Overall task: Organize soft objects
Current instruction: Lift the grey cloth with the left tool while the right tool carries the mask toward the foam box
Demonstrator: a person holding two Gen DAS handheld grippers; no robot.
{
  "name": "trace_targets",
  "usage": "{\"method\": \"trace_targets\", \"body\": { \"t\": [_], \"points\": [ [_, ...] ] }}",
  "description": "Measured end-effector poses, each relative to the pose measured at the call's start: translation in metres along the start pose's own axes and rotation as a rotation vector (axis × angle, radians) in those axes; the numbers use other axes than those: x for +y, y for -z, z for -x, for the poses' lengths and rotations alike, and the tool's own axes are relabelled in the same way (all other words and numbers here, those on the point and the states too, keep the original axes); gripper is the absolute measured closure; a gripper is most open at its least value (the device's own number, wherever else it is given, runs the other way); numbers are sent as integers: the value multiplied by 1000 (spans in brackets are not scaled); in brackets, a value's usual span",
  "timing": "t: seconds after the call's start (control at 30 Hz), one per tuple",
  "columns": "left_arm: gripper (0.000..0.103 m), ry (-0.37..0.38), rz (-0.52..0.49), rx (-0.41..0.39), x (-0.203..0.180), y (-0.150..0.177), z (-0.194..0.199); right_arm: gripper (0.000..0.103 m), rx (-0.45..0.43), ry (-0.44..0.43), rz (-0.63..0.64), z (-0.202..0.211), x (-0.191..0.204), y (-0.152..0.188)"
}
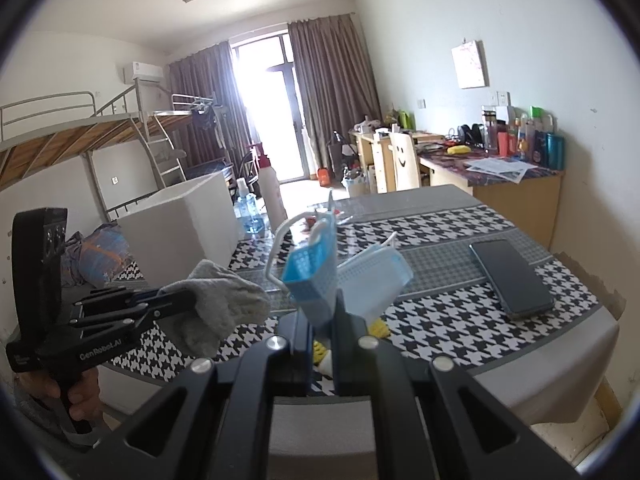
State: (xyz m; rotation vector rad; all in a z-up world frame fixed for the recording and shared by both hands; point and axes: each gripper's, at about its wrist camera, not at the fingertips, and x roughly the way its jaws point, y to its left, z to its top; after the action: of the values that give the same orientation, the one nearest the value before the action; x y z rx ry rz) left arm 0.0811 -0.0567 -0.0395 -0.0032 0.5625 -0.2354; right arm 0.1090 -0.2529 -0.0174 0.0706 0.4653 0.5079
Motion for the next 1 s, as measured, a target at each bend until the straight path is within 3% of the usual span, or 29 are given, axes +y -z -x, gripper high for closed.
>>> {"method": "trace_targets", "body": {
  "t": [1.0],
  "points": [
    [91,-90,-34,-58,15,-17,17,94,-8,-78,38,-18,18,-17]
  ]
}}
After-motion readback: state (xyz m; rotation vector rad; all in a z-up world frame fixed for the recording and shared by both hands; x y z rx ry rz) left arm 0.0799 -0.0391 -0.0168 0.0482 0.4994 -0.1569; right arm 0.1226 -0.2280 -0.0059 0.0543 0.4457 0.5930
